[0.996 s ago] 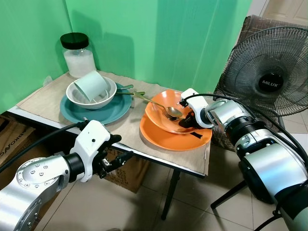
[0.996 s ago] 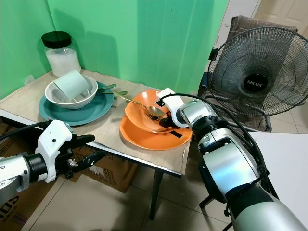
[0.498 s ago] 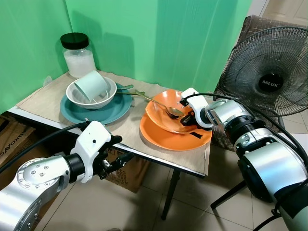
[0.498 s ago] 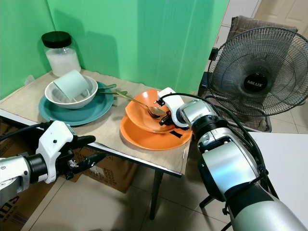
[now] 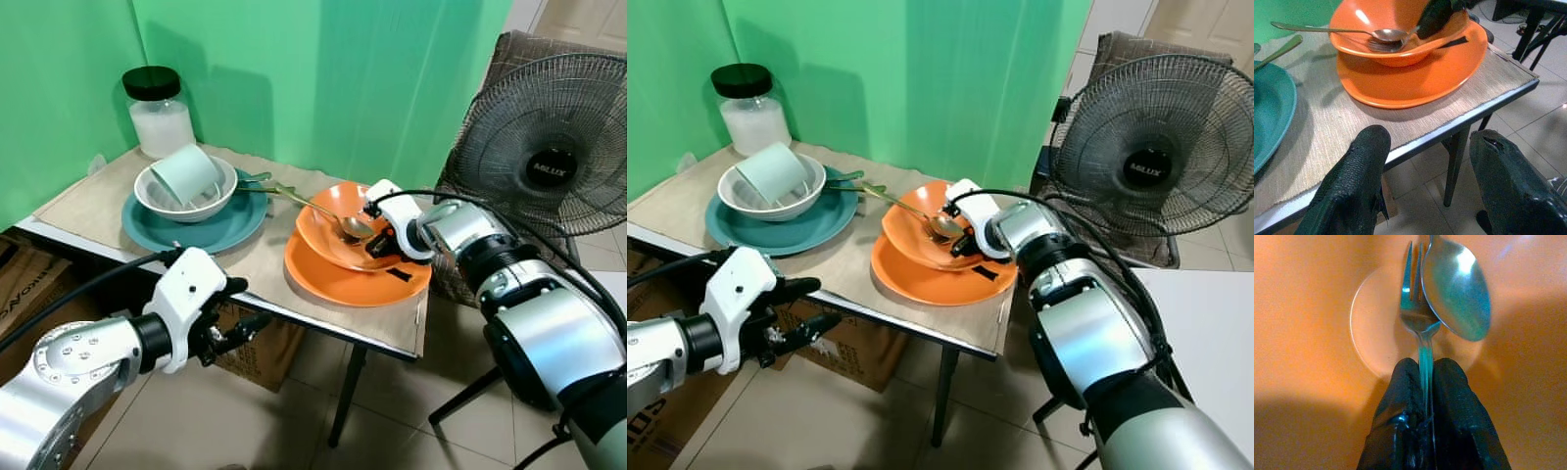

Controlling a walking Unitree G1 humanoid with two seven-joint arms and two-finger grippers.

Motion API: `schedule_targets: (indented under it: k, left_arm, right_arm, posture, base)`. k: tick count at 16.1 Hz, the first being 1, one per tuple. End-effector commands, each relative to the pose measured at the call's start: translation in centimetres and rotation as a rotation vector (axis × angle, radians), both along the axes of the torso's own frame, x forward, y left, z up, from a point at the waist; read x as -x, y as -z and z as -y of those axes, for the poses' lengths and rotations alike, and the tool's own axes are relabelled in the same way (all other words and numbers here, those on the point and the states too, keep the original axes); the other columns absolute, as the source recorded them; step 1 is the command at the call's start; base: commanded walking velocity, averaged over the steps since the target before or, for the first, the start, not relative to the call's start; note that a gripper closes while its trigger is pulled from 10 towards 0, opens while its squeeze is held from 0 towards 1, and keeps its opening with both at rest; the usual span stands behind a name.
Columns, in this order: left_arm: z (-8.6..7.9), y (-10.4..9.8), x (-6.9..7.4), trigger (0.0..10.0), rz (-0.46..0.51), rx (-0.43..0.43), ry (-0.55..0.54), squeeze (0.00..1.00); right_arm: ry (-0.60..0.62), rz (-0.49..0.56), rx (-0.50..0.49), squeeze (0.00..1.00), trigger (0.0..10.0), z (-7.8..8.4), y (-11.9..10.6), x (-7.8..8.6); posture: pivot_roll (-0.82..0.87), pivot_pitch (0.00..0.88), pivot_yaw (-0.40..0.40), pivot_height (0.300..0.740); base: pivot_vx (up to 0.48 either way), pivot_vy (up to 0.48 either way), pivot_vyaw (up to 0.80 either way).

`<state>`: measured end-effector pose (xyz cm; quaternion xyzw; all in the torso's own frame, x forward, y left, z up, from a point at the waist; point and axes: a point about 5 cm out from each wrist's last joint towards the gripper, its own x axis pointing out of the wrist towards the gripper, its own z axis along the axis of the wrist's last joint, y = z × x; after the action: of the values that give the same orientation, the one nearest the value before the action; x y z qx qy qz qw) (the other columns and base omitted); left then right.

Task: Setting the table

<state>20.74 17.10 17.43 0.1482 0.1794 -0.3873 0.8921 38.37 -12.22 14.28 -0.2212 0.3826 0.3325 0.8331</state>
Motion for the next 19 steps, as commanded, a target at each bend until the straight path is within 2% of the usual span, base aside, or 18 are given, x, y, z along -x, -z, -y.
schedule_targets:
  k: [1, 5, 9, 13, 16, 18, 19]
  left_arm:
    - [0.3, -0.2, 0.3, 10.0, 0.001, -0.006, 0.031, 0.00]
    - [0.4, -0.1, 0.3, 10.0, -0.009, -0.010, 0.048, 0.00]
    - [0.6, -0.1, 0.2, 10.0, -0.013, -0.012, 0.057, 0.00]
    - [0.6, 0.0, 0.4, 10.0, -0.026, -0.015, 0.064, 0.00]
    - [0.7, 0.2, 0.3, 10.0, -0.038, -0.016, 0.081, 0.00]
    - [0.8, 0.1, 0.2, 10.0, -0.038, -0.015, 0.086, 0.00]
    - [0.8, 0.1, 0.2, 10.0, -0.037, -0.015, 0.088, 0.00]
  right_arm:
    - [-0.018, 0.034, 0.015, 0.00, 0.0, 0.4, -1.3, -0.5]
    - [-0.055, 0.059, 0.026, 0.00, 0.0, 1.0, -2.8, -0.9]
    - [-0.074, 0.067, 0.065, 0.00, 0.0, 1.8, -3.1, -1.0]
    - [-0.128, 0.024, 0.007, 0.00, 0.0, 2.6, -3.7, -0.6]
    - [-0.129, 0.019, 0.058, 0.00, 0.0, 4.2, -3.6, -0.4]
    - [-0.135, 0.018, 0.033, 0.00, 0.0, 4.5, -4.0, -0.3]
    - [-0.141, 0.017, -0.012, 0.00, 0.0, 4.5, -4.4, -0.2]
  posture:
    - [0.09, 0.000, -0.057, 0.740]
    - [0.08, 0.000, -0.047, 0.740]
    - [0.09, 0.000, -0.048, 0.740]
    - [0.08, 0.000, -0.042, 0.740]
    - [0.07, 0.000, -0.034, 0.740]
    - [0.07, 0.000, -0.029, 0.740]
    - [0.07, 0.000, -0.028, 0.740]
  base:
    - [0.000, 0.000, 0.00]
    - [0.000, 0.000, 0.00]
    - [0.000, 0.000, 0.00]
    - [0.000, 0.000, 0.00]
    - [0.000, 0.000, 0.00]
    - [0.000, 0.000, 0.00]
    - [0.000, 0.000, 0.00]
